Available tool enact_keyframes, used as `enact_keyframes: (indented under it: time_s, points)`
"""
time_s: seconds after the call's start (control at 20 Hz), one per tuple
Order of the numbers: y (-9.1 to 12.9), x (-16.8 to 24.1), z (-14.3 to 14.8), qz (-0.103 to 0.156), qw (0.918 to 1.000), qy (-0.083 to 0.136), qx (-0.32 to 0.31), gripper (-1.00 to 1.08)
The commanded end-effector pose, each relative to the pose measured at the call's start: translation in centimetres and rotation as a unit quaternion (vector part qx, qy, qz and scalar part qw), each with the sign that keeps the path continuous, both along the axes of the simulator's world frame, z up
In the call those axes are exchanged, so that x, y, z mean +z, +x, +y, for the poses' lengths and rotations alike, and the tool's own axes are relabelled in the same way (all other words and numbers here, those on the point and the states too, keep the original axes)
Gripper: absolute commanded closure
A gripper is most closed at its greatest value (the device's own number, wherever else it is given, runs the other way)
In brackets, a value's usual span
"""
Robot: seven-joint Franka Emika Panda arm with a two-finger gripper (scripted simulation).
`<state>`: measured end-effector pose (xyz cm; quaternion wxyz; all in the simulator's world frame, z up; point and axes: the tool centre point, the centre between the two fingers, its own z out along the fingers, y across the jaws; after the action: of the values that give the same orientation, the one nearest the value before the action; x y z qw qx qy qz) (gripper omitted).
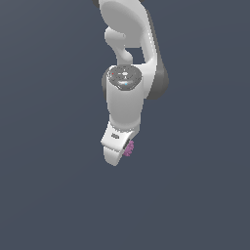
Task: Pick up the object and move it to a goal position.
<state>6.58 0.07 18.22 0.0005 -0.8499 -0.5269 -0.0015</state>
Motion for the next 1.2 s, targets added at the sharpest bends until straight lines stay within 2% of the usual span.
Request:
enact_keyframes:
  time_s: [0.0, 0.65, 1.15]
  points:
    - [1.1, 1.8, -0.3, 0.001, 1.0000, 0.000, 0.000, 1.08]
    - [5.4, 8.6, -1.5, 0.001, 1.0000, 0.000, 0.000, 1.08]
    - [7.3, 11.2, -2.0, 0.001, 1.0000, -0.001, 0.000, 1.08]
